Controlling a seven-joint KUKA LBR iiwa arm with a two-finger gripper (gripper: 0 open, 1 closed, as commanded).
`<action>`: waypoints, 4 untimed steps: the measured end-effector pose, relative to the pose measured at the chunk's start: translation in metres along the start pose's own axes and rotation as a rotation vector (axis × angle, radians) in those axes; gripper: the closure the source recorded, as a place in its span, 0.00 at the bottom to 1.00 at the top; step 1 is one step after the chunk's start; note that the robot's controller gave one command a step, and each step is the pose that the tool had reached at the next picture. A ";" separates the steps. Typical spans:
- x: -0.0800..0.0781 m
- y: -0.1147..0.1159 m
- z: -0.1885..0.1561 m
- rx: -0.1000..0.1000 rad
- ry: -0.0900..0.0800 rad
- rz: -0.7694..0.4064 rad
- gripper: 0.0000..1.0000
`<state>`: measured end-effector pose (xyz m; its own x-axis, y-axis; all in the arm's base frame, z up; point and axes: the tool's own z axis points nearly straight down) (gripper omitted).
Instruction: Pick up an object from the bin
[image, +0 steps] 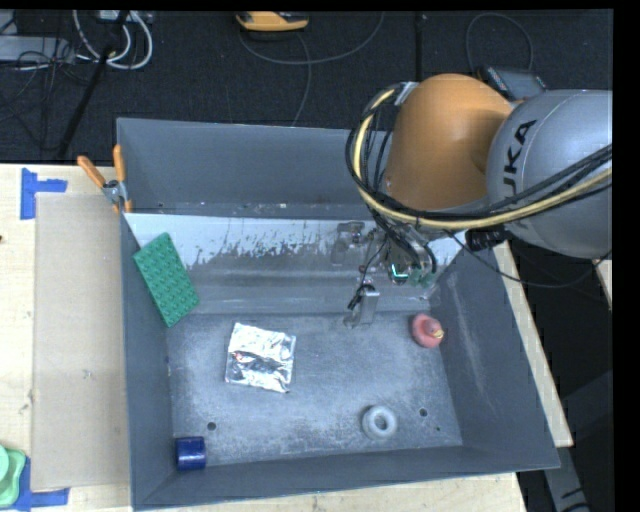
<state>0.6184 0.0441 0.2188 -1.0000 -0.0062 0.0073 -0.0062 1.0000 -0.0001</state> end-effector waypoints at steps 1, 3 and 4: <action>0.036 0.074 0.061 -0.002 0.001 -0.074 0.00; 0.015 0.091 0.147 -0.002 -0.011 -0.010 1.00; 0.031 0.091 0.022 -0.001 -0.016 -0.044 1.00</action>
Offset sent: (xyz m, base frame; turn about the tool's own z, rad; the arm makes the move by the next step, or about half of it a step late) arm -0.0335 0.0685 -0.0563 -0.0646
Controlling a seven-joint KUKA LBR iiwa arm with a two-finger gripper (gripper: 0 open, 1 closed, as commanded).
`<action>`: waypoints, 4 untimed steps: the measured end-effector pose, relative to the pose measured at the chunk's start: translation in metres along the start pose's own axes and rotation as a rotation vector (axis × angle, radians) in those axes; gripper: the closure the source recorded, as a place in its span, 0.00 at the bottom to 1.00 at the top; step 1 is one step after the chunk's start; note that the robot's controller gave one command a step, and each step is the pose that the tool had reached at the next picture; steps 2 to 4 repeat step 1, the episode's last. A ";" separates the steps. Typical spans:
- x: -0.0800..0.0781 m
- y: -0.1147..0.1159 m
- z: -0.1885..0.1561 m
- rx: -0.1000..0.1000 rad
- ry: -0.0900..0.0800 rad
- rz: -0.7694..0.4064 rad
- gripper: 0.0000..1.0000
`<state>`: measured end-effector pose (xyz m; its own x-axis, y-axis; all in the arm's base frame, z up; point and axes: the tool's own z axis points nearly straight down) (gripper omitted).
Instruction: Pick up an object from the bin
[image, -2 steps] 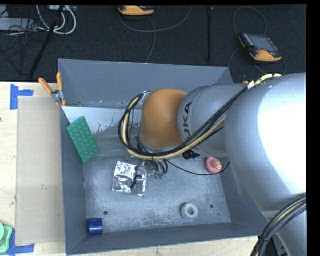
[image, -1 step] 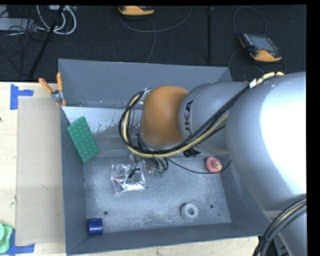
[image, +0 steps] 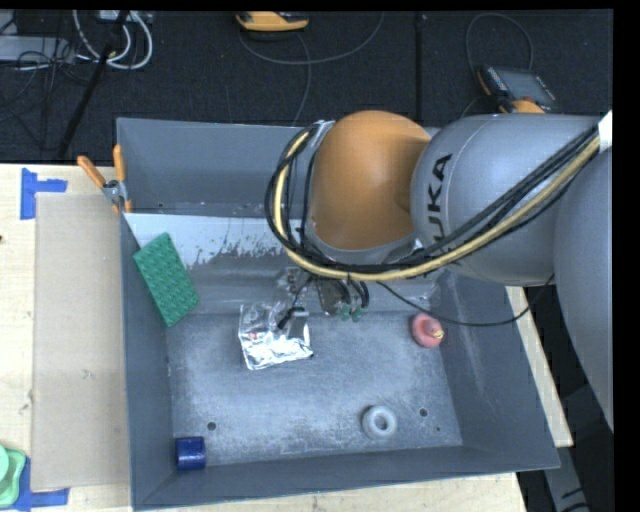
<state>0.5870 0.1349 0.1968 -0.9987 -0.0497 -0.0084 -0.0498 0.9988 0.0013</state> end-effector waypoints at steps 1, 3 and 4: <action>0.006 -0.003 -0.077 0.000 0.000 -0.471 1.00; 0.006 -0.003 -0.077 0.000 0.000 -0.471 1.00; 0.006 -0.003 -0.077 0.000 0.000 -0.471 1.00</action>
Offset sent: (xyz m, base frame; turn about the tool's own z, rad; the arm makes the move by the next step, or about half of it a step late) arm -0.0078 -0.0037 0.0742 -0.4716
